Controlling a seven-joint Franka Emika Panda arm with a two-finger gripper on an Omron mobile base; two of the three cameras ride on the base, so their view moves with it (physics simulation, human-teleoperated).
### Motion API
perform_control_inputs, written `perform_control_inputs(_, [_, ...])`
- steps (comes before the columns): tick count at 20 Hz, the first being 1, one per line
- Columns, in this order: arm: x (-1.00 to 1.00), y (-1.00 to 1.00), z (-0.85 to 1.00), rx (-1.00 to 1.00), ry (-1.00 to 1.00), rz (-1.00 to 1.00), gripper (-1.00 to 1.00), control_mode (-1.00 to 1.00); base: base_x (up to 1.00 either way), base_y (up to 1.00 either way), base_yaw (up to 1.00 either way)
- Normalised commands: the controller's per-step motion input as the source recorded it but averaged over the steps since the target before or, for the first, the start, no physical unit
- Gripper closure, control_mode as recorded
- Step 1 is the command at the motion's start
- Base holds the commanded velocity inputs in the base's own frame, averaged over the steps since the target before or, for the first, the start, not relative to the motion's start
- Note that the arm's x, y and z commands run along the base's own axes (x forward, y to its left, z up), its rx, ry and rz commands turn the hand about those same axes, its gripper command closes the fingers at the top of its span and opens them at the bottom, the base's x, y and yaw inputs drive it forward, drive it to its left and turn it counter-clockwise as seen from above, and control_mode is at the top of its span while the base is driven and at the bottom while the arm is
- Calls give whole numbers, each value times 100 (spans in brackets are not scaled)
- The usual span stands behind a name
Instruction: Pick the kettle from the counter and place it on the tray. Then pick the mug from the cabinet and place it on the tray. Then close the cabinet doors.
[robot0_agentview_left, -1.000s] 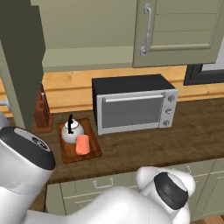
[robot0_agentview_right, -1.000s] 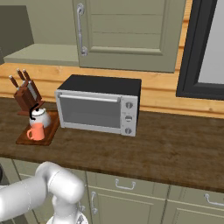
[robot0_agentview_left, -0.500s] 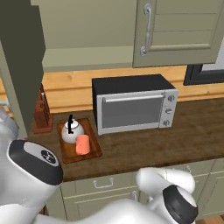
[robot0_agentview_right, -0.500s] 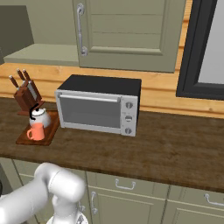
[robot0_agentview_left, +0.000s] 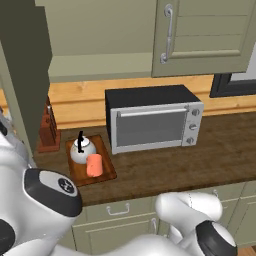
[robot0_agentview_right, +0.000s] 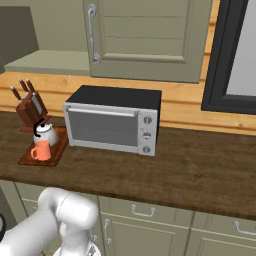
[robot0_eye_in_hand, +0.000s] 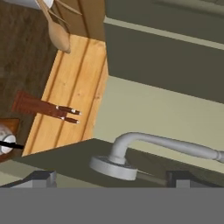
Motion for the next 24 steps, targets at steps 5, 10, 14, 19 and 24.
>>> perform_control_inputs(5, [47, -6, 0, 7, -1, 0, -100, -100, 0, 0, 0])
perform_control_inputs(10, [56, -1, 0, 7, 0, -1, -100, -100, 0, 0, 0])
perform_control_inputs(14, [71, -5, 0, 2, 3, -8, -100, -100, 0, 0, 0])
perform_control_inputs(19, [46, -50, 0, 0, 7, -23, -100, -100, 0, 0, 0])
perform_control_inputs(24, [40, -68, 0, 0, 7, -27, -100, -100, 0, 0, 0])
